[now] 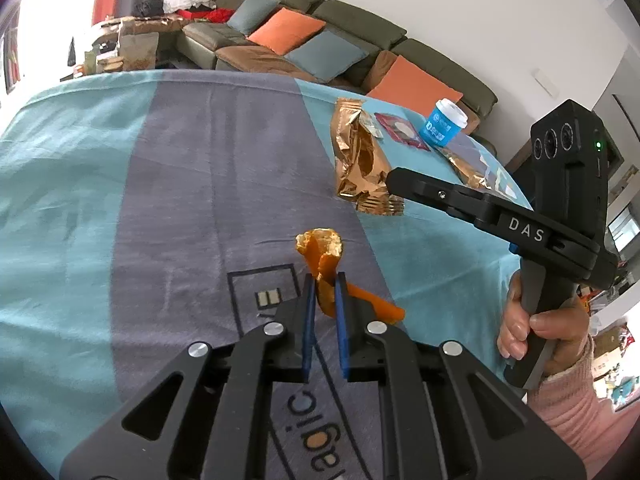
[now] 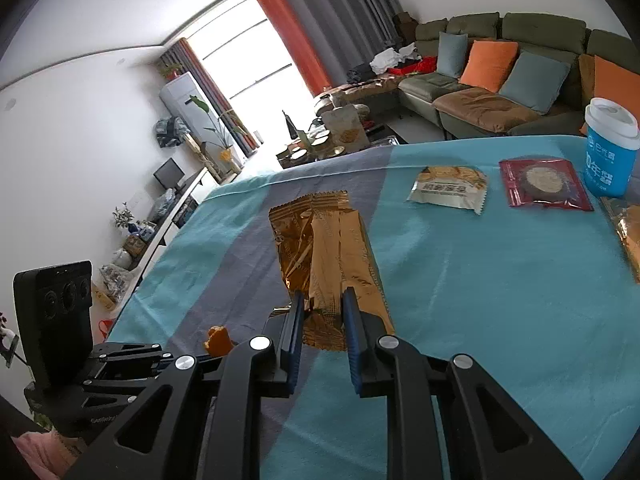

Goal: Collect trash
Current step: 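Grasp an orange peel with the left tool while the right tool grasps a gold foil packet, then carry the orange peel and gold foil packet with both tools over the teal bin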

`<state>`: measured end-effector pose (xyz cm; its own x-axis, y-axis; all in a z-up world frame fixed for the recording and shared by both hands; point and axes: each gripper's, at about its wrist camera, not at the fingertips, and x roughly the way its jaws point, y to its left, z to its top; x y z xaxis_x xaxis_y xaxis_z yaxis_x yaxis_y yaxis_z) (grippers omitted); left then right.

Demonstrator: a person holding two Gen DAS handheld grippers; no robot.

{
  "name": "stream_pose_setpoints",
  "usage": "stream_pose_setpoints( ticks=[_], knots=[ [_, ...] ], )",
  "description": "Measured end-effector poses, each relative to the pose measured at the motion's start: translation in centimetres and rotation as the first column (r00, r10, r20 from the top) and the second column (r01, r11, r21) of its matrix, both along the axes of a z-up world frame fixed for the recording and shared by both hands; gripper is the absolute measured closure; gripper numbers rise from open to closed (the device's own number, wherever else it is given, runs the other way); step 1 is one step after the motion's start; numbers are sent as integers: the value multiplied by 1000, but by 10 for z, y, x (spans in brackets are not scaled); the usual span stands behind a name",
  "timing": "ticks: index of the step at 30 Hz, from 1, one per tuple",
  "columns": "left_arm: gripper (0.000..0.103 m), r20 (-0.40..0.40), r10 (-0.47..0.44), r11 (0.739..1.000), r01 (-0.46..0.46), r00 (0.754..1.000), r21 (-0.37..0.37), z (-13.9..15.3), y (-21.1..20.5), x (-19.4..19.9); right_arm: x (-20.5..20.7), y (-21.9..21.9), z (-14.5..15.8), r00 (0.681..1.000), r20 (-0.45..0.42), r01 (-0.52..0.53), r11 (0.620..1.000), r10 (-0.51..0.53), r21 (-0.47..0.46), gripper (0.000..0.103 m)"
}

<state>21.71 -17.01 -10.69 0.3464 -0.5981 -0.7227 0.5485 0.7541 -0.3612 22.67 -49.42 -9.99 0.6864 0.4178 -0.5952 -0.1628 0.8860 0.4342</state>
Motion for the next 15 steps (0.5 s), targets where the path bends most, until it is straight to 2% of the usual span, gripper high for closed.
stream_pose_setpoints(
  ticks=[15],
  knots=[
    [94, 72, 72, 997, -71, 995, -7, 20, 45, -20, -14, 28, 8, 997, 37, -68, 997, 67, 41, 85]
  ],
)
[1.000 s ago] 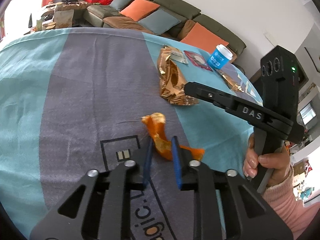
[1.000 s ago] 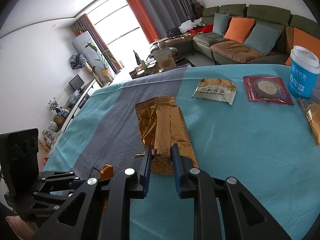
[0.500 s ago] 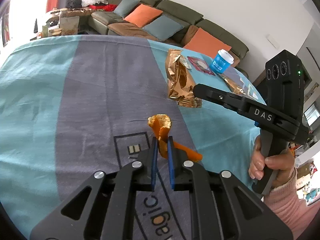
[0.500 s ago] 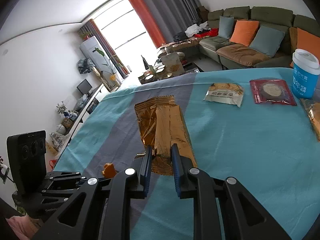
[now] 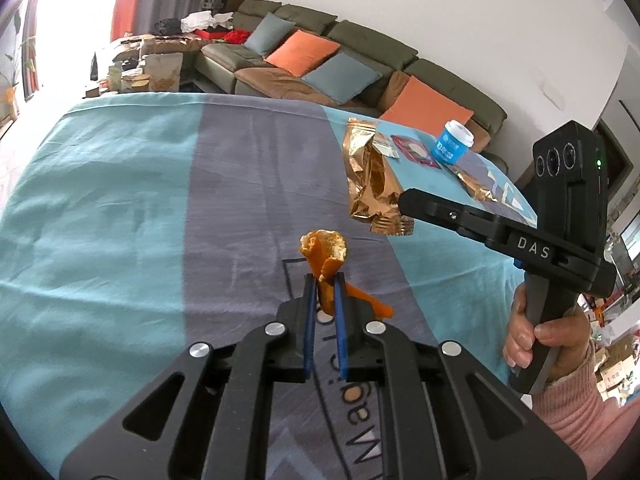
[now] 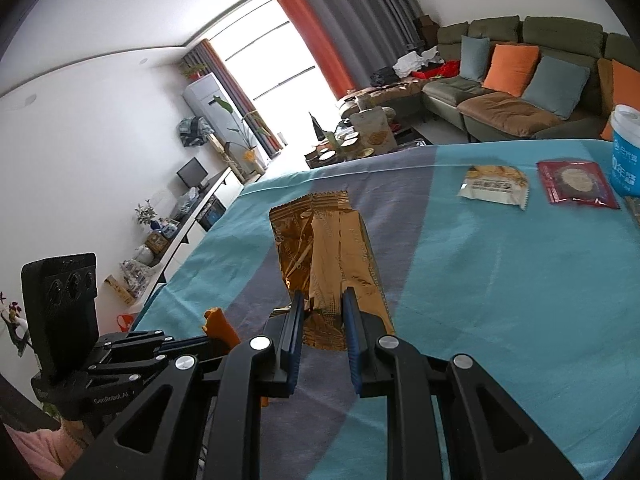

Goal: Collect trash
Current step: 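Carry the orange peel and gold foil packet with both tools over the teal bin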

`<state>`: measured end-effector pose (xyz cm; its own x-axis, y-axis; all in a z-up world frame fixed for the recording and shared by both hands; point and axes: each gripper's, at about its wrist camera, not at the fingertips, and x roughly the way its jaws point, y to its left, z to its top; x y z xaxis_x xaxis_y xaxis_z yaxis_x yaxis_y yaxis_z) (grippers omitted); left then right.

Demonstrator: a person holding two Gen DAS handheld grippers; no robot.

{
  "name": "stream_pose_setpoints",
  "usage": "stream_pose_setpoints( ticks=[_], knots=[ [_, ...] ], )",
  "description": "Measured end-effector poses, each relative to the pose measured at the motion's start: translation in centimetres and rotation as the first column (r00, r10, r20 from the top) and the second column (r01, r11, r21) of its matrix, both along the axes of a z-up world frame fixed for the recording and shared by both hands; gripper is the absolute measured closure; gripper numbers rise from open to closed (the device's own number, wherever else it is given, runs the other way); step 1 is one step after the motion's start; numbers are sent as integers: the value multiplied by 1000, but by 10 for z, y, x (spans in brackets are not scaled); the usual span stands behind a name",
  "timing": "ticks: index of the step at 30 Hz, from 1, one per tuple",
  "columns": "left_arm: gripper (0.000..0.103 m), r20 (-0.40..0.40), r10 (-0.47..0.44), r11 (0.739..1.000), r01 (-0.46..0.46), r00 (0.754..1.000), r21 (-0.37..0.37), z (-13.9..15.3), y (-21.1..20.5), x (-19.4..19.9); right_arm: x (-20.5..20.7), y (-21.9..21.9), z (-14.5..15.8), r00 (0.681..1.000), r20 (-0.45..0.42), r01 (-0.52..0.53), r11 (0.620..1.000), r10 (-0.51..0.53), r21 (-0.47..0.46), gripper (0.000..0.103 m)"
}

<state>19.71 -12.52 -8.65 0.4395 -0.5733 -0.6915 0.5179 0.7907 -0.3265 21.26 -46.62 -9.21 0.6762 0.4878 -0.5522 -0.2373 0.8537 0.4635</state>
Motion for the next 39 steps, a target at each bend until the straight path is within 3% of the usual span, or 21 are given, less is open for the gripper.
stream_pose_setpoints(
  ticks=[39],
  knots=[
    [94, 58, 245, 969, -244, 968, -26, 18, 129, -42, -2, 95, 11, 974, 31, -223, 975, 222, 20, 85]
  ],
)
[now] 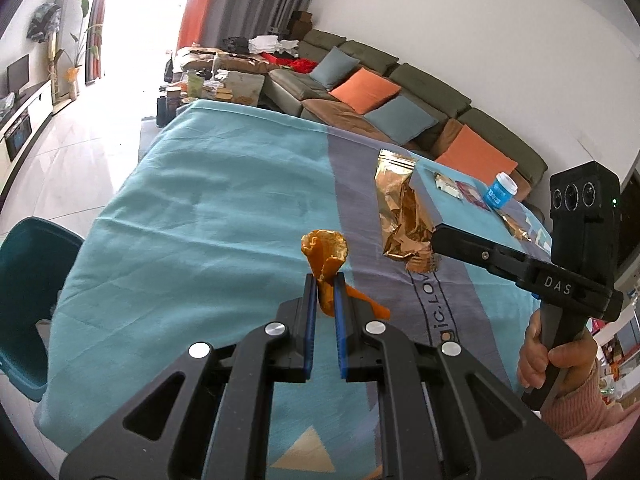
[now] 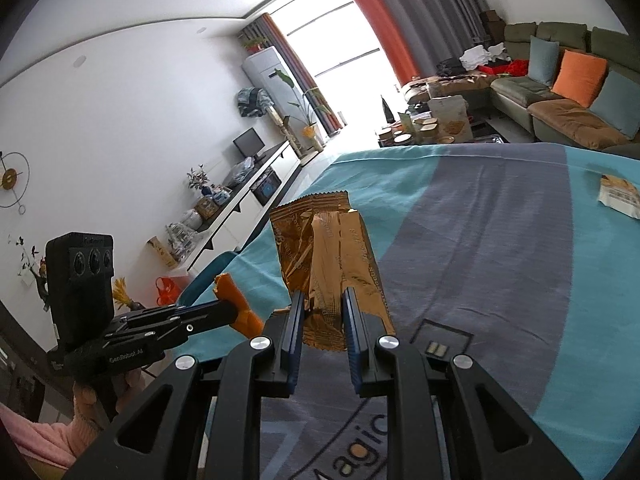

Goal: Collect trash
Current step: 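Carry the orange peel and gold foil packet with both tools over the teal bin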

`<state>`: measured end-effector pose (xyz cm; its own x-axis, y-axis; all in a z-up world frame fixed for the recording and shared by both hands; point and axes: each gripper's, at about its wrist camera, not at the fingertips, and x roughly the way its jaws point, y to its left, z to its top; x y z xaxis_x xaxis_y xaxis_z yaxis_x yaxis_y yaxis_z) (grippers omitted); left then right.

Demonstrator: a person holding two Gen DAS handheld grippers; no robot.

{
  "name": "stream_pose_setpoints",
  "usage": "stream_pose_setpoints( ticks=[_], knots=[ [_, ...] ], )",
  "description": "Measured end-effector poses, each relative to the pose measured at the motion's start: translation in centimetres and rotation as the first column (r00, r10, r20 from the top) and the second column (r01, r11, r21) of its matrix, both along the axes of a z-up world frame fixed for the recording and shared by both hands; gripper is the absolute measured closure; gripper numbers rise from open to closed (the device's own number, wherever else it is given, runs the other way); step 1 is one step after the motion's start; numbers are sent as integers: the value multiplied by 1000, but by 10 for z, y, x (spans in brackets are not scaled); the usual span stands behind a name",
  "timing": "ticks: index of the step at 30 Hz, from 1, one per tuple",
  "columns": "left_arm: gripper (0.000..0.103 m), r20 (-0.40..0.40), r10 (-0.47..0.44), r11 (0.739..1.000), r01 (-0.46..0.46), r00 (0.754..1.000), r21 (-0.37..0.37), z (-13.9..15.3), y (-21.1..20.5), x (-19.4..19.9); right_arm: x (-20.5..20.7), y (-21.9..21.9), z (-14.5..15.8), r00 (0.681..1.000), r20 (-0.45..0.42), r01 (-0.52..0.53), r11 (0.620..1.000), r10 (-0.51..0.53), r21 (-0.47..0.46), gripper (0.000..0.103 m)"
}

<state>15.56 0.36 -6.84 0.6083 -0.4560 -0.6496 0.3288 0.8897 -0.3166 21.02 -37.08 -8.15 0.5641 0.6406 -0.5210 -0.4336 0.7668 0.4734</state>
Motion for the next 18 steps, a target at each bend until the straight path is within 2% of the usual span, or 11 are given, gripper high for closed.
stream_pose_setpoints(
  ticks=[18],
  knots=[
    [94, 13, 81, 997, -81, 997, 9, 10, 32, -19, 5, 34, 0, 997, 2, -81, 997, 81, -4, 85]
  ],
)
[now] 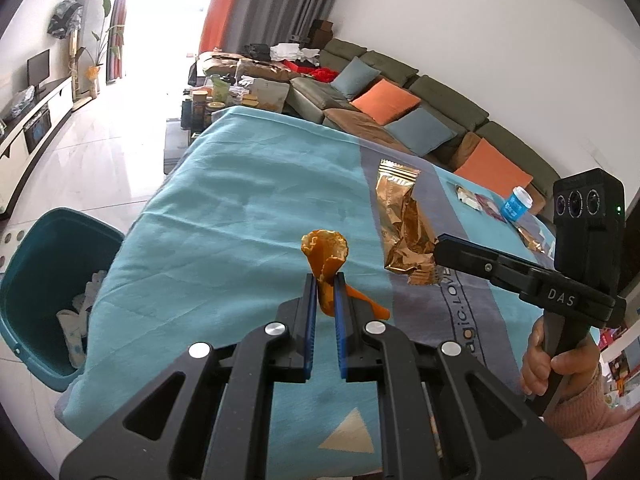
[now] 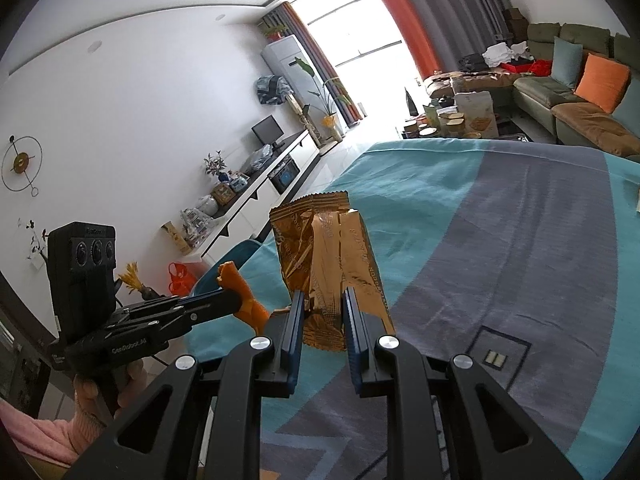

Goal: Collect trash
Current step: 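Carry the orange peel and gold foil packet with both tools over the teal bin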

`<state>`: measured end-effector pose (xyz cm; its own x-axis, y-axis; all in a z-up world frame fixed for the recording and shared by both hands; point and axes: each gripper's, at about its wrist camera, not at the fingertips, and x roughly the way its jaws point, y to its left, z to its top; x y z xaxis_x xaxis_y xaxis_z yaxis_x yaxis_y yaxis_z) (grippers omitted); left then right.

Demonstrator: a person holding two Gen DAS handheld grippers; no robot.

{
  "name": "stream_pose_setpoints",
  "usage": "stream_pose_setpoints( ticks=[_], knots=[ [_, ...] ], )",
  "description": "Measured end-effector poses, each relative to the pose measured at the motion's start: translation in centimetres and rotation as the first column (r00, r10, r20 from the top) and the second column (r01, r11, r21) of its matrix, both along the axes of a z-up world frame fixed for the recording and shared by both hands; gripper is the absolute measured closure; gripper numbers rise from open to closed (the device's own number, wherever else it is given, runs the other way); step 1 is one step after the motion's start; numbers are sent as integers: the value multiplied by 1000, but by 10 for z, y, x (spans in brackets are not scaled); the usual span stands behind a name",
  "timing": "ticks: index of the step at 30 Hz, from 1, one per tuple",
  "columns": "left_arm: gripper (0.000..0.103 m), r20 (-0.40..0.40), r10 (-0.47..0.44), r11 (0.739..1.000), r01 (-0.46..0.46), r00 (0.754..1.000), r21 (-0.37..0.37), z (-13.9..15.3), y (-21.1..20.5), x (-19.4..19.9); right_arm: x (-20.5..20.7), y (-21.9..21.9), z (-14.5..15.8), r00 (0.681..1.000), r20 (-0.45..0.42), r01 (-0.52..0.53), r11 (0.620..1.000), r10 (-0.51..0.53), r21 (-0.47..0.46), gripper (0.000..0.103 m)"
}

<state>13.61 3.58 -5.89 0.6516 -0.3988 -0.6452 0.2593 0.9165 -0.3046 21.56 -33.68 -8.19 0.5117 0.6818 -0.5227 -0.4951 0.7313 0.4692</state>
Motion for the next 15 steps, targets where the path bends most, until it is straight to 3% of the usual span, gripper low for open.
stream_pose_setpoints(
  ticks=[15],
  knots=[
    [94, -6, 68, 998, -68, 998, -11, -2, 25, -6, 3, 22, 1, 998, 3, -58, 998, 58, -1, 85]
  ],
)
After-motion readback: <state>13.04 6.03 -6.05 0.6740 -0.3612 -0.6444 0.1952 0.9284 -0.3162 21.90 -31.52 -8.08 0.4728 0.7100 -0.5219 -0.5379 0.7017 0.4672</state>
